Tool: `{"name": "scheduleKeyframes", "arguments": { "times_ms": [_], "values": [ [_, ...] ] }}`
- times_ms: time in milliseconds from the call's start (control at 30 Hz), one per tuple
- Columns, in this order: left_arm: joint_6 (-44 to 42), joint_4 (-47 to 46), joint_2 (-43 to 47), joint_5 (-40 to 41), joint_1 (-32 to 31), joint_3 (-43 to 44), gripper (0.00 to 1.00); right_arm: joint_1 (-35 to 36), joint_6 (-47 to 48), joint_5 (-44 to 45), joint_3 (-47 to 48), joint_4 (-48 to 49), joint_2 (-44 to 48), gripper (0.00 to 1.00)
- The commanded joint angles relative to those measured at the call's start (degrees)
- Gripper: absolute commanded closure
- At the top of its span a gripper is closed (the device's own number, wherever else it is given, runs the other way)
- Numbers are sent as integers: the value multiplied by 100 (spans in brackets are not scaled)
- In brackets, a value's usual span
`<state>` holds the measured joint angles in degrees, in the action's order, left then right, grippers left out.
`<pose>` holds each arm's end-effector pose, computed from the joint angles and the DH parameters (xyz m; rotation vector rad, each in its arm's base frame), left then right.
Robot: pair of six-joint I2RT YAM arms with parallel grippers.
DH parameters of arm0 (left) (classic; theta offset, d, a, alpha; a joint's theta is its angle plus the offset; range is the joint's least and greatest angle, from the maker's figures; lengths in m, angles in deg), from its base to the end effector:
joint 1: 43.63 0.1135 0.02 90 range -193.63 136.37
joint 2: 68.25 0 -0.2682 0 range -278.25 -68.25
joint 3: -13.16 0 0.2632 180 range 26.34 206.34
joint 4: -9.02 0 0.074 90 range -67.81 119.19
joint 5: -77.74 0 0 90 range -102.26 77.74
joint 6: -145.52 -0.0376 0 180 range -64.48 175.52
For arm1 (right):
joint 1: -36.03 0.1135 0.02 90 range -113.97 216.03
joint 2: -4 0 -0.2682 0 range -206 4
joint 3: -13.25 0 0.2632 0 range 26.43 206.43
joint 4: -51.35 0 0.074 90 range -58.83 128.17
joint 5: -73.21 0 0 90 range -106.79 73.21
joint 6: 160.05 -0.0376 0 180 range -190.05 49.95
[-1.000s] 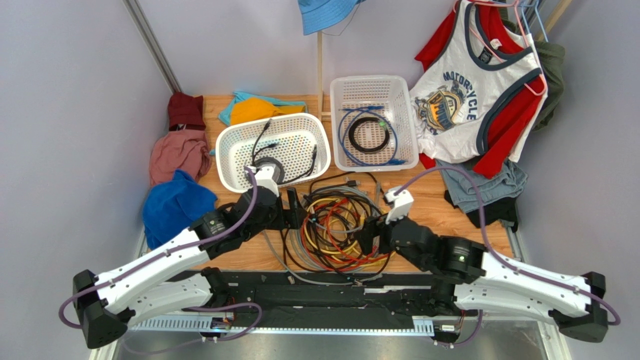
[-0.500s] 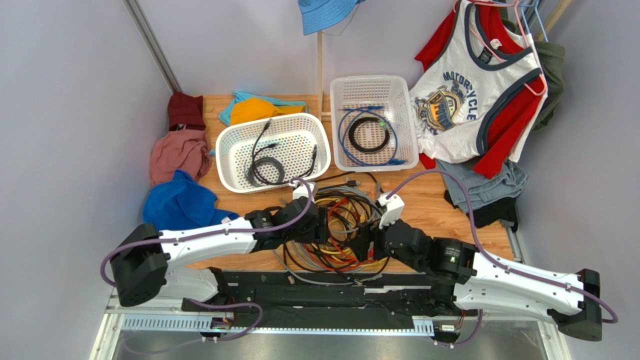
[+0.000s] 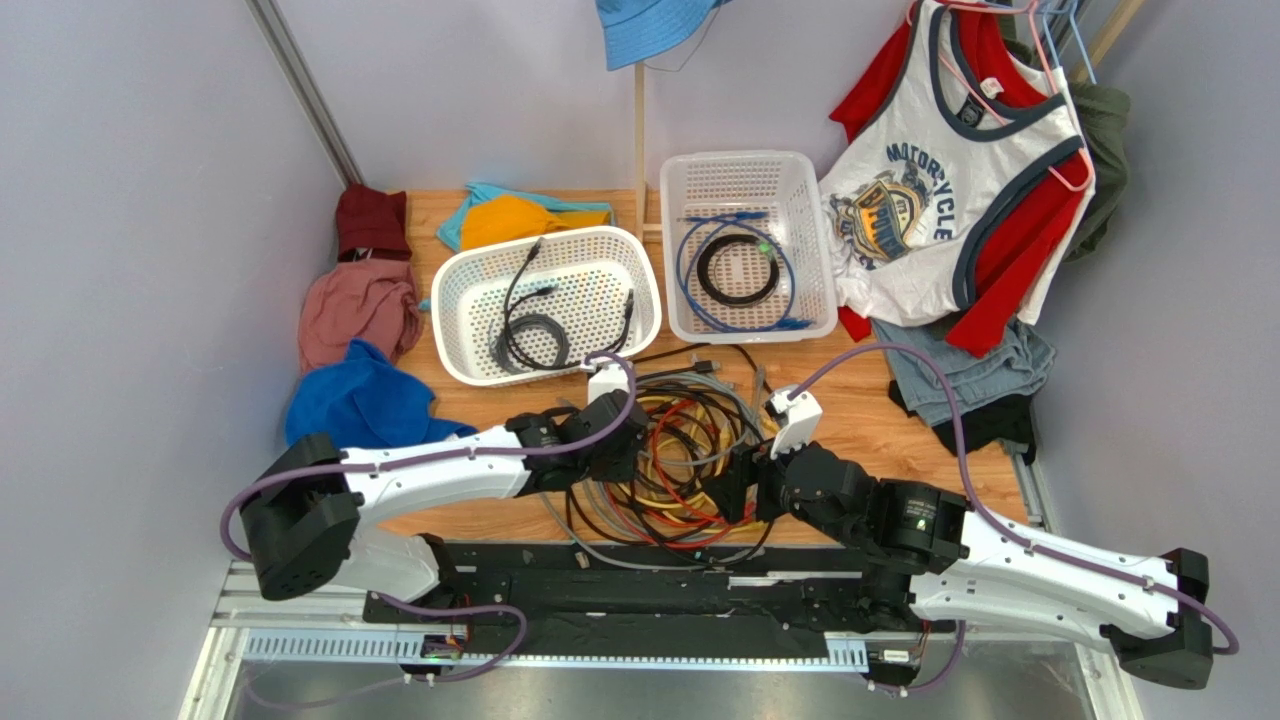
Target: Untangle the cables
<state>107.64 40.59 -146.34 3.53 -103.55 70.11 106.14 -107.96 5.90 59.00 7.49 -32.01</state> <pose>0.1476 -0.2345 0.1933 0.0536 2.5124 -0.5078 0.0655 0.1384 0.2547 -0.3818 2.1593 0.6786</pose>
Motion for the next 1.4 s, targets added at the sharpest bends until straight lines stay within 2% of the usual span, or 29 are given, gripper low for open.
{"name": "scheduleKeyframes", "arguments": {
  "times_ms": [0,67,100,233,367,533,633,767,867,967,1100,1367],
  "values": [
    [-543,743,1308,563,-11,606,100,47,-41,138,135,-131,41,27],
    [-790,1059,1934,740,-20,904,100,29,-15,173,161,-149,138,28],
    [-1043,1113,2538,898,-20,992,100,29,-6,182,161,-158,190,28],
    [-1511,1561,3378,1259,-11,1764,100,29,12,226,38,-44,437,28],
    [-1836,2255,3423,1532,-20,2434,100,38,3,165,-67,79,665,29],
    [-2074,2572,3282,2164,-20,3005,100,29,-6,165,55,-105,990,31],
    [-2337,2704,3107,2498,-20,3356,100,21,82,78,135,-44,1543,31],
    [-2689,2784,2861,2911,-20,3954,100,30,284,50,301,27,2229,26],
    [-3023,2749,2755,3035,-20,4778,100,29,381,322,372,-201,2432,23],
    [-3348,2608,2650,3079,-20,5367,100,29,319,437,241,-308,2345,21],
    [-3647,2555,2456,3062,-20,6002,100,29,197,174,-120,235,1958,21],
    [-3937,2503,2184,2675,-20,7003,100,29,600,191,-147,1326,466,19]
  ]
}}
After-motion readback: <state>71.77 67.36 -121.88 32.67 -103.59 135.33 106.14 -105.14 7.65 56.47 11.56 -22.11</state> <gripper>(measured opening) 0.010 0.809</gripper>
